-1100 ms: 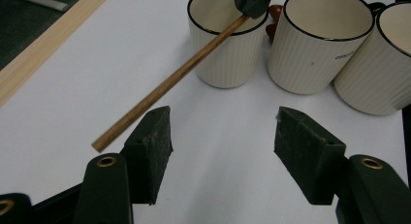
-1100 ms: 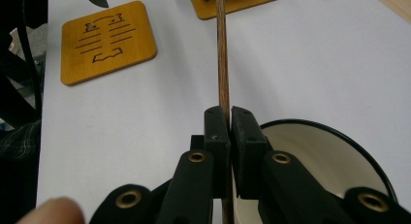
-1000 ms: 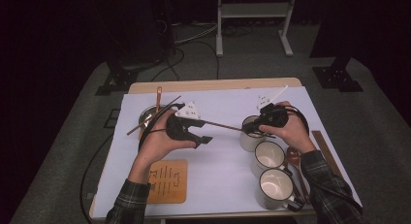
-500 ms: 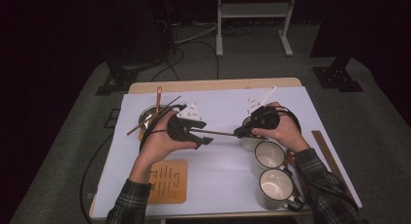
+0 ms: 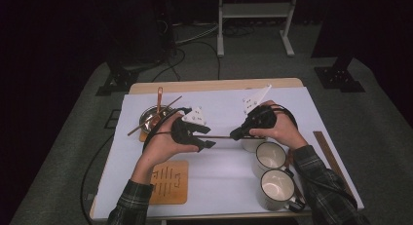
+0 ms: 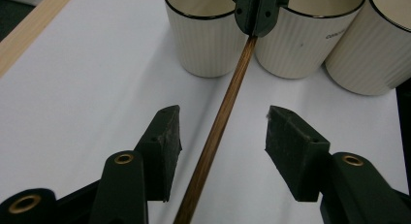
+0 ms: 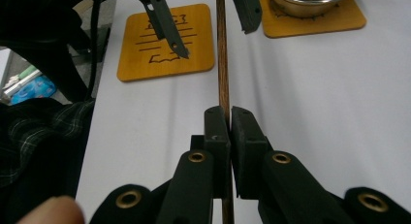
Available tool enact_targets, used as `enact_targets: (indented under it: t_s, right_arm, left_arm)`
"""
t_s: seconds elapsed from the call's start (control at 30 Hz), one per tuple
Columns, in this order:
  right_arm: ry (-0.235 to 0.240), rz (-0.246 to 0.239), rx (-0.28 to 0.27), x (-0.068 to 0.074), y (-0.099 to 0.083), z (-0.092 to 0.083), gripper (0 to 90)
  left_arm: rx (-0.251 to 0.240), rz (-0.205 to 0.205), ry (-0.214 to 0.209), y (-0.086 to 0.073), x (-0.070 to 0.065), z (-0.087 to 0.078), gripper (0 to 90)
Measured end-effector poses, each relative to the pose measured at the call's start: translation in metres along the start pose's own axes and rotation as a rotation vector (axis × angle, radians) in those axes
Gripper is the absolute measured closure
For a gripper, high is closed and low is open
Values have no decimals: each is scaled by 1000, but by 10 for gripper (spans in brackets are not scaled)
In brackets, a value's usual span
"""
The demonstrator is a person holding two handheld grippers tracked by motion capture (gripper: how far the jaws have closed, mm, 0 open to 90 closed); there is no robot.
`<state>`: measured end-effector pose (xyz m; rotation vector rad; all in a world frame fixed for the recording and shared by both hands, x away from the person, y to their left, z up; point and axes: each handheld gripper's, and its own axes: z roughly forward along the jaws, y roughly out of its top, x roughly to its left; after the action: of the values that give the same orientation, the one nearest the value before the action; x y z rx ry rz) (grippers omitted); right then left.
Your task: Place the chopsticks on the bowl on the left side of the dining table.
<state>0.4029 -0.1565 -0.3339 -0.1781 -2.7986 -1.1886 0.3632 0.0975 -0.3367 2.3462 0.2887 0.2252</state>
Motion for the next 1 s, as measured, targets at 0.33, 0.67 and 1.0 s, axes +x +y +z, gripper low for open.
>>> enact_targets:
  t_s: [0.33,0.67,1.0]
  right_arm:
    - [51,-33,12,-1,7,5,852]
    - [77,-40,19,-2,10,8,852]
    - [103,-51,20,-2,12,10,852]
  left_arm:
    - [5,2,-54,1,-1,6,546]
    - [19,-11,-81,1,-1,9,662]
    - [35,-17,-106,0,1,9,770]
